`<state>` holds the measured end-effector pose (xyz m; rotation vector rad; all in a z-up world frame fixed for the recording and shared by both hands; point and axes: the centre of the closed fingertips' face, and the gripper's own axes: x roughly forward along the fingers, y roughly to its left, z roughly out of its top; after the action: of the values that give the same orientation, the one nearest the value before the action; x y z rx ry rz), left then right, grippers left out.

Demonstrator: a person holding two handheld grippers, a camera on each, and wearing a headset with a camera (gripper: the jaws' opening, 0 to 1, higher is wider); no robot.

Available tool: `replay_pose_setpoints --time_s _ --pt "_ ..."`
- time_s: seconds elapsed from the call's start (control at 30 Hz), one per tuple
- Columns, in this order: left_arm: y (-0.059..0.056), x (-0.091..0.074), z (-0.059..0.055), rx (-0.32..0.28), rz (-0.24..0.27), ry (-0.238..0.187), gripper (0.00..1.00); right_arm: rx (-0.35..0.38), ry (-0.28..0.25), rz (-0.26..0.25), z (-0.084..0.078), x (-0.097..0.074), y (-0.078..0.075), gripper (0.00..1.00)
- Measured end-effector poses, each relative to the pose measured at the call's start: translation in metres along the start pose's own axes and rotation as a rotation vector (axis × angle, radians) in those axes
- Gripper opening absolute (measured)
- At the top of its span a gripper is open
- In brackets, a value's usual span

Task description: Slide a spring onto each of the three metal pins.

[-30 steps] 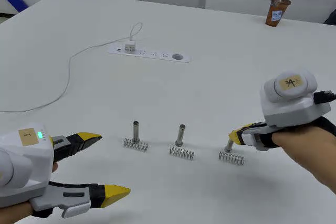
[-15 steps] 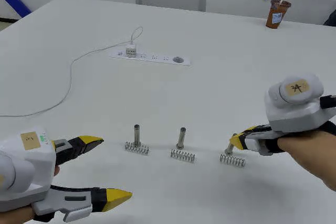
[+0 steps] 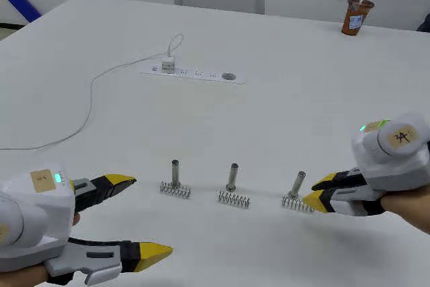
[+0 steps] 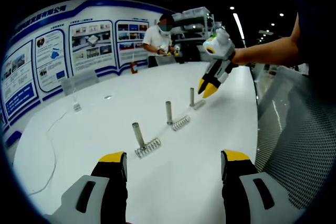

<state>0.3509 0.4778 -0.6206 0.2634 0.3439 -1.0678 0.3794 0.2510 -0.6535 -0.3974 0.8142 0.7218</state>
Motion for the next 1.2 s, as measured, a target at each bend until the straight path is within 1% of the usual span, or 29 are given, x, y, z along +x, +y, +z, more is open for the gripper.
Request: replay_pose_setpoints --time_s 0.1,0.13,0.27,0.37,0.47,0.53,0.57,0.6,0.67,0.77,0.9,1.03,1.1,1.2 --pt "0.0 0.0 0.0 0.001 0.0 0.0 0.75 -0.059 0.026 0.032 -0.006 0.005 0.001 0.18" --pt "0.0 0.0 0.0 0.001 0.001 0.0 0.75 -0.093 0.035 0.047 -0.007 0.006 0.002 0.18" --pt "0.002 -0.001 0.0 -0.005 0.005 -0.004 0.74 -0.125 0.053 0.071 -0.011 0.013 0.002 0.18" --pt "0.002 -0.002 0.0 -0.007 0.007 -0.005 0.74 -0.15 0.056 0.094 -0.013 0.016 0.003 0.18" --pt "0.001 -0.002 -0.001 -0.008 0.005 -0.006 0.74 -0.179 0.072 0.118 -0.019 0.02 0.004 0.17" --pt "0.0 -0.002 -0.001 -0.009 0.004 -0.007 0.74 -0.182 0.077 0.122 -0.021 0.022 0.005 0.17" --pt "0.0 -0.002 -0.001 -0.009 0.003 -0.007 0.74 -0.187 0.089 0.119 -0.023 0.022 0.004 0.17" --pt "0.0 -0.002 -0.001 -0.01 0.002 -0.007 0.74 -0.187 0.074 0.127 -0.021 0.022 0.005 0.16" --pt "0.0 -0.001 -0.001 -0.012 0.0 -0.008 0.74 -0.183 0.08 0.122 -0.022 0.021 0.004 0.15" --pt "-0.001 0.0 -0.001 -0.015 -0.004 -0.013 0.74 -0.17 0.081 0.133 -0.023 0.021 0.006 0.12" --pt "-0.005 0.002 0.002 -0.017 -0.018 -0.021 0.74 -0.164 0.086 0.136 -0.024 0.02 0.008 0.12" --pt "-0.011 0.006 0.004 -0.009 -0.04 -0.021 0.73 -0.153 0.078 0.143 -0.023 0.018 0.012 0.11" --pt "-0.015 0.008 0.005 -0.008 -0.058 -0.021 0.73 -0.152 0.074 0.143 -0.022 0.016 0.014 0.11" --pt "-0.024 0.013 0.005 0.005 -0.093 -0.014 0.71 -0.166 0.062 0.153 -0.016 0.011 0.022 0.11"
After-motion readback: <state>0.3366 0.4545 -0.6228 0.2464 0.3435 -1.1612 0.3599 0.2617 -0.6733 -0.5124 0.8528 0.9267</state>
